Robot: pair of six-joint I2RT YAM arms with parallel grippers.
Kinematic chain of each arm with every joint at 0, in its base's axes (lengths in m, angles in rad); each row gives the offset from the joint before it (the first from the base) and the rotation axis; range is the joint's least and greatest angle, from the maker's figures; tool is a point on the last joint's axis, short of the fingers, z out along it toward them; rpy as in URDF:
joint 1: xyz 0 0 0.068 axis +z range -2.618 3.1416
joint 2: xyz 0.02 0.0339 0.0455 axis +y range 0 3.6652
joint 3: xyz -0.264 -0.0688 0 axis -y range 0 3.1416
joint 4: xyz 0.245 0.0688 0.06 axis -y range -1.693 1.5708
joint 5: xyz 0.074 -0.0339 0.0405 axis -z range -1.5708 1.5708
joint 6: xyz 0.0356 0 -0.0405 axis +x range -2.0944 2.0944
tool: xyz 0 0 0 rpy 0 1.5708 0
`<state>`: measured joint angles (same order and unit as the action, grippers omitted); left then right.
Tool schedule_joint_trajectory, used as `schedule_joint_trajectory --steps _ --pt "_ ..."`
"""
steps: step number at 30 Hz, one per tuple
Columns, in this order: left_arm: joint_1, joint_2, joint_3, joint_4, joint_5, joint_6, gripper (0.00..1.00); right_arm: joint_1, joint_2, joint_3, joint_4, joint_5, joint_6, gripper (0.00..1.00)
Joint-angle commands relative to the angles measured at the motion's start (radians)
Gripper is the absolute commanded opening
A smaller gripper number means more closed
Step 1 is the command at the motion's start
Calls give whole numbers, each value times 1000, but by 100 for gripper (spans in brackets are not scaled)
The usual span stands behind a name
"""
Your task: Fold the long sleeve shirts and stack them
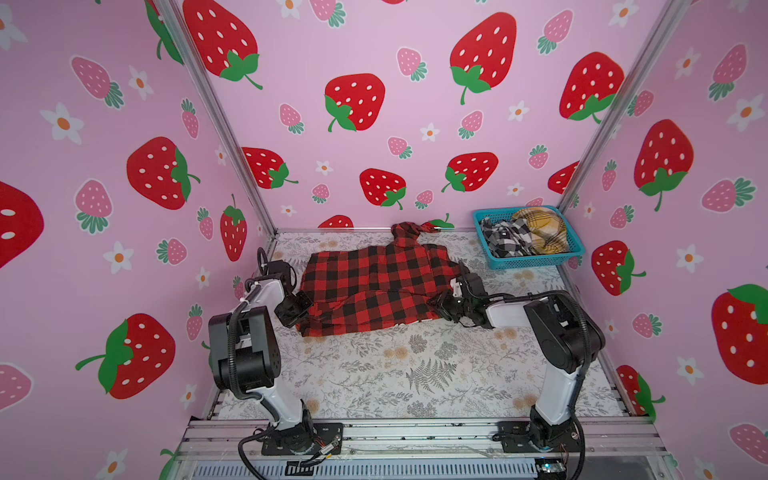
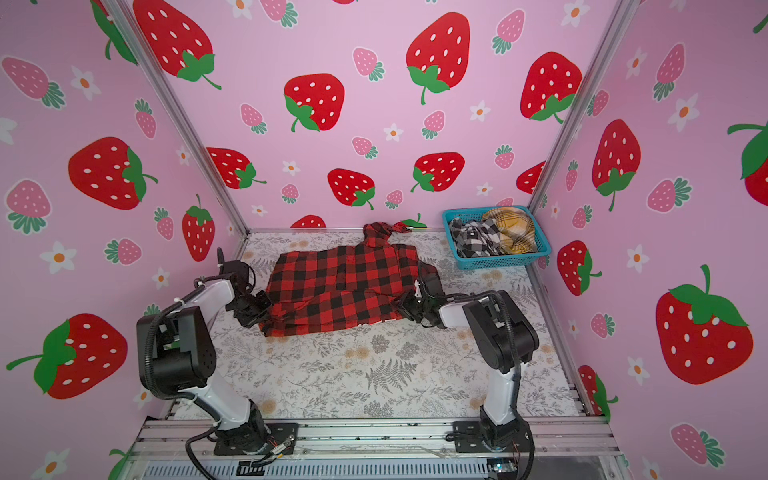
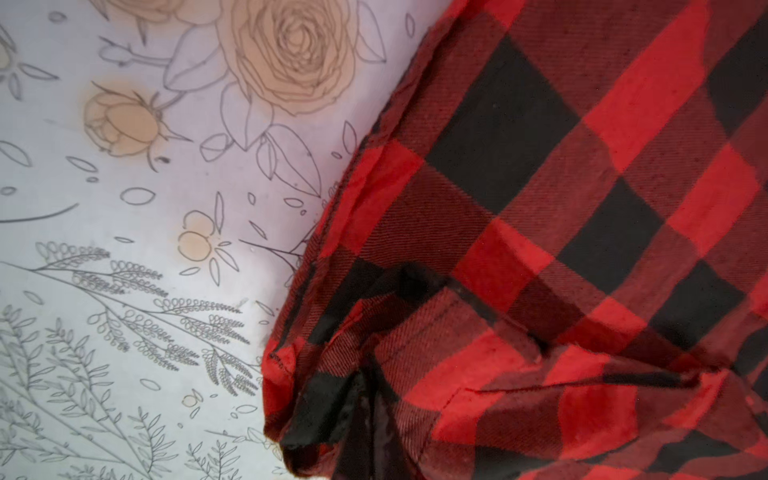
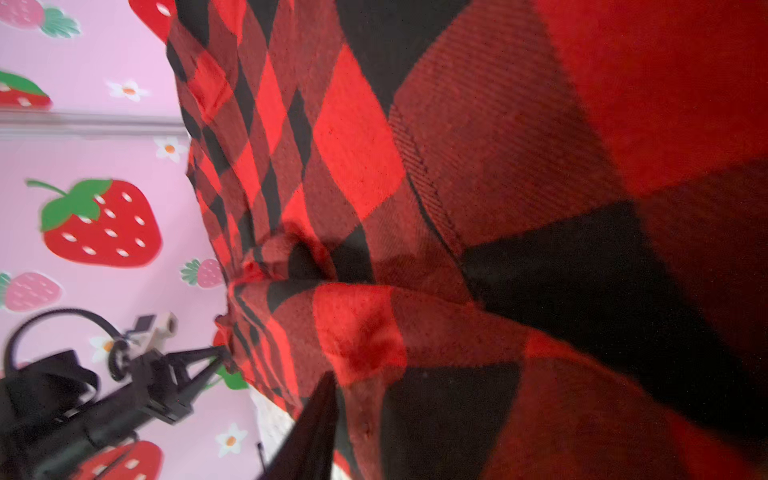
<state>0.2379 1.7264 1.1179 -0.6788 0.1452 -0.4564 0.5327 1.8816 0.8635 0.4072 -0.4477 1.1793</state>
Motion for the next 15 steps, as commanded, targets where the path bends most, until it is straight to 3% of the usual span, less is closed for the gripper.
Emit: schedule_joint_trajectory --steps 1,3,6,8,11,15 --pt "6 20 3 -18 -25 12 0 -3 -63 -34 -51 43 -11 51" --pt "7 31 21 -34 -33 12 1 -10 -105 -37 -116 64 -39 59" --pt "6 16 41 -68 -73 6 36 -21 -179 -25 -251 100 -108 65" --pt "-5 -20 53 -97 -148 5 47 -23 -220 4 -347 121 -169 65" --pt "-40 -89 75 -139 -235 5 55 -24 -248 84 -496 163 -271 61" --pt "-124 -156 83 -165 -249 -52 57 -32 -196 227 -622 211 -376 43"
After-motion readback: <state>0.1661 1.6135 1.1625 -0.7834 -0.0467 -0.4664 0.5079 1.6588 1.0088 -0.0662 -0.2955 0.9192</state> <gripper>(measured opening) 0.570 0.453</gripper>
